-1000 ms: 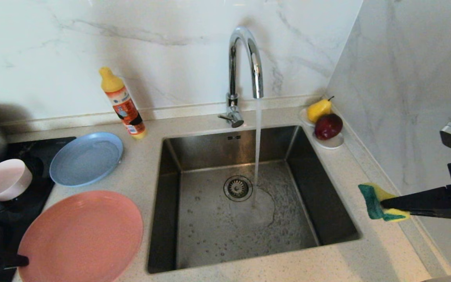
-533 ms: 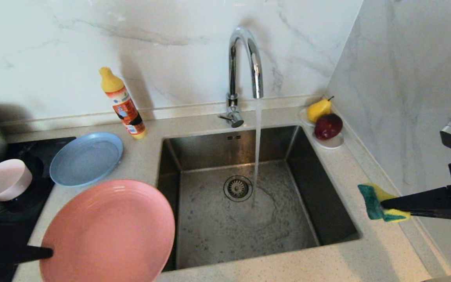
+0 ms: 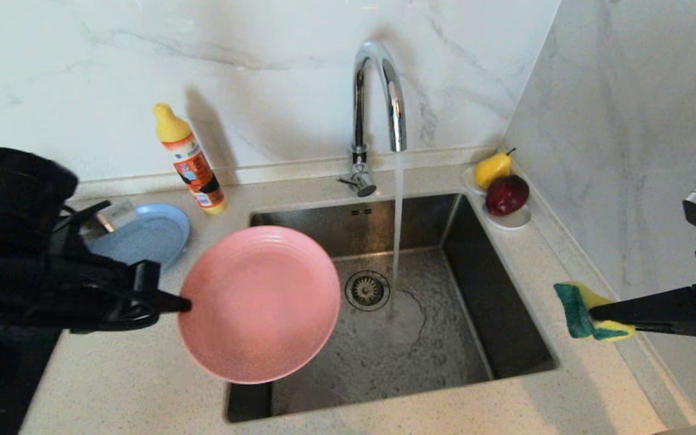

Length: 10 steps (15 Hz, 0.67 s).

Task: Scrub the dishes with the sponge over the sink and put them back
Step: Wash the plate

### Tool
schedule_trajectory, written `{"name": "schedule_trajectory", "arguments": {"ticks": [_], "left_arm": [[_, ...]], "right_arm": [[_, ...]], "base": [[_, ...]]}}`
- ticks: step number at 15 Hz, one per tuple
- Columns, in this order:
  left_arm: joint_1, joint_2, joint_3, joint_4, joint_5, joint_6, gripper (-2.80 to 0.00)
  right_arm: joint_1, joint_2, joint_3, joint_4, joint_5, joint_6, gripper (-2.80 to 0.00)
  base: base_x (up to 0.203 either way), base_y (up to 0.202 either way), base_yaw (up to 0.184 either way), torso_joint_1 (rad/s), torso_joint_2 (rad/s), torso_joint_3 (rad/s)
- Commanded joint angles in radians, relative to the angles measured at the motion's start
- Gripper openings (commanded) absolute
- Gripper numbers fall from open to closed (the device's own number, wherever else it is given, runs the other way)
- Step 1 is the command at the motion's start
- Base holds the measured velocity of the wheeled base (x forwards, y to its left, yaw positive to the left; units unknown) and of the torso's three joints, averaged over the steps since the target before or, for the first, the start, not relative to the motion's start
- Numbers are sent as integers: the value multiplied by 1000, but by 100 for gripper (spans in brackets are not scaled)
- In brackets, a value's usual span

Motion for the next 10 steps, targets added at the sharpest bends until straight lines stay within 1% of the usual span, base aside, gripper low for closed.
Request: {"name": "schedule_trajectory", "arguments": {"ticks": [1, 3, 5, 7, 10], "left_arm": [[-115, 176, -79, -40, 24, -52, -280], [-174, 254, -123, -75, 33, -81, -280], [-225, 304, -132, -144, 34, -103, -280], [-264, 344, -136, -189, 36, -112, -280], [-335, 408, -176, -226, 45, -152, -280]], "right_arm": [[-5, -5, 15, -3, 3, 3, -280], [-8, -6, 18, -4, 3, 3, -280], [-13, -7, 18, -5, 3, 3, -280], [-13, -16, 17, -3, 6, 3, -280], [-13, -27, 18, -2, 16, 3, -280]], "base": [[0, 0, 0, 0, 0, 0], [0, 0, 0, 0, 0, 0], [0, 0, 0, 0, 0, 0], [0, 0, 0, 0, 0, 0], [0, 0, 0, 0, 0, 0]]}}
